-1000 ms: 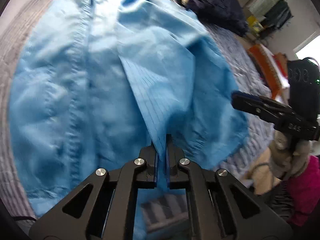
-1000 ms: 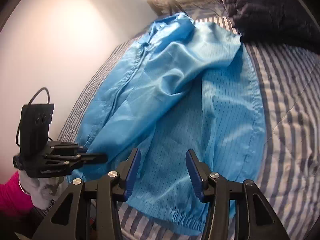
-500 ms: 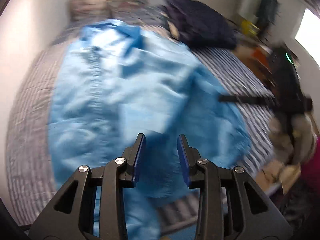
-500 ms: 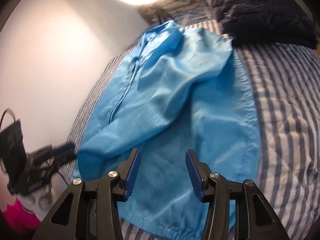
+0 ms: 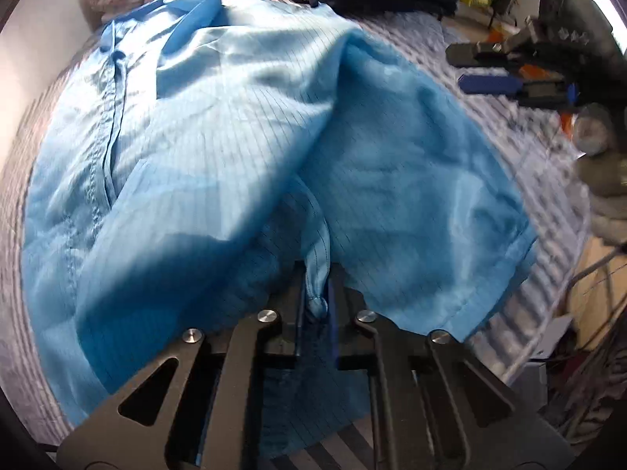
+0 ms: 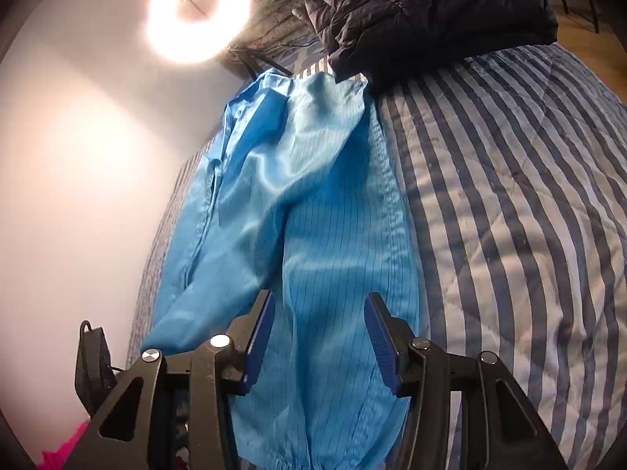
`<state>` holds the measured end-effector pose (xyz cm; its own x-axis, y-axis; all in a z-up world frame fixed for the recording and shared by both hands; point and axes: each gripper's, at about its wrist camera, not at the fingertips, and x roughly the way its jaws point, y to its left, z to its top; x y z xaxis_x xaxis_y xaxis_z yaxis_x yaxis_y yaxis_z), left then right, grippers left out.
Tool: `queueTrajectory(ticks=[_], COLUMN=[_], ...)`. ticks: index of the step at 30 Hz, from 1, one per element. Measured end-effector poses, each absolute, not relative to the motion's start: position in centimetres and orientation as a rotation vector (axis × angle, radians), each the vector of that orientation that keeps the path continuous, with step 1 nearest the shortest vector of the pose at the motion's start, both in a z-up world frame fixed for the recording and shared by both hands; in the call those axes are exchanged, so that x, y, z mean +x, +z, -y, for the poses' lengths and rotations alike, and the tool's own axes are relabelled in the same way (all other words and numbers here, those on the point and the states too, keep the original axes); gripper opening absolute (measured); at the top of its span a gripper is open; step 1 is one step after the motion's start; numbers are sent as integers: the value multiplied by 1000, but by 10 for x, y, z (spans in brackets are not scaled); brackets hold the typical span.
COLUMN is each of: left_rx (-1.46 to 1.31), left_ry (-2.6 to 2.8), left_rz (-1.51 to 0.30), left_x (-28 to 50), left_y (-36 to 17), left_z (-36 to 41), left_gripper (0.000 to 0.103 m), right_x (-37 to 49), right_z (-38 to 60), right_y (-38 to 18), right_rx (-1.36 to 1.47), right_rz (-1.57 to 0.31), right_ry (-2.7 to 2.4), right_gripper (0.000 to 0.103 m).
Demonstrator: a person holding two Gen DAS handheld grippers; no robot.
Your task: Fold large clothes
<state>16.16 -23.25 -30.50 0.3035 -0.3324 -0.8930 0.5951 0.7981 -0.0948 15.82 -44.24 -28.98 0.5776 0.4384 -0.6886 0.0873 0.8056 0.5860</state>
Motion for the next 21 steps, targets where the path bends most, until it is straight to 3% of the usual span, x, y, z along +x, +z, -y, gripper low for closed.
queueTrajectory(ticks=[5,15,16,18,19,20,21], left_rx=[135,-25,-27,-27,-30,-25,-18], left_ry=[-728,-862,-874,-897,-917,-935,-951], left_rz=[-1062,-1003,-1002,-994,-992,-985,-975], left_x=[151,126,124,119,115,110,105], left_y=[-269,-219,-218,-213,-210,-207,-203], left_z=[213,197,198,200,201,202,204], left_gripper=[5,5,5,5,5,5,5], right_x=[190,291,296,310,314,320,322], right_z=[453,456,455,449,445,441,438], right_y=[-286,-299,-302,-305,-304,-302,-299], right_rx=[706,663,675,672,654,613,567], right_rz=[-917,-944,-941,-945,-950,-964,-972], right_ry=[227,226,229,243,243,233,215], right_gripper=[57,58,55,36,15,3,2])
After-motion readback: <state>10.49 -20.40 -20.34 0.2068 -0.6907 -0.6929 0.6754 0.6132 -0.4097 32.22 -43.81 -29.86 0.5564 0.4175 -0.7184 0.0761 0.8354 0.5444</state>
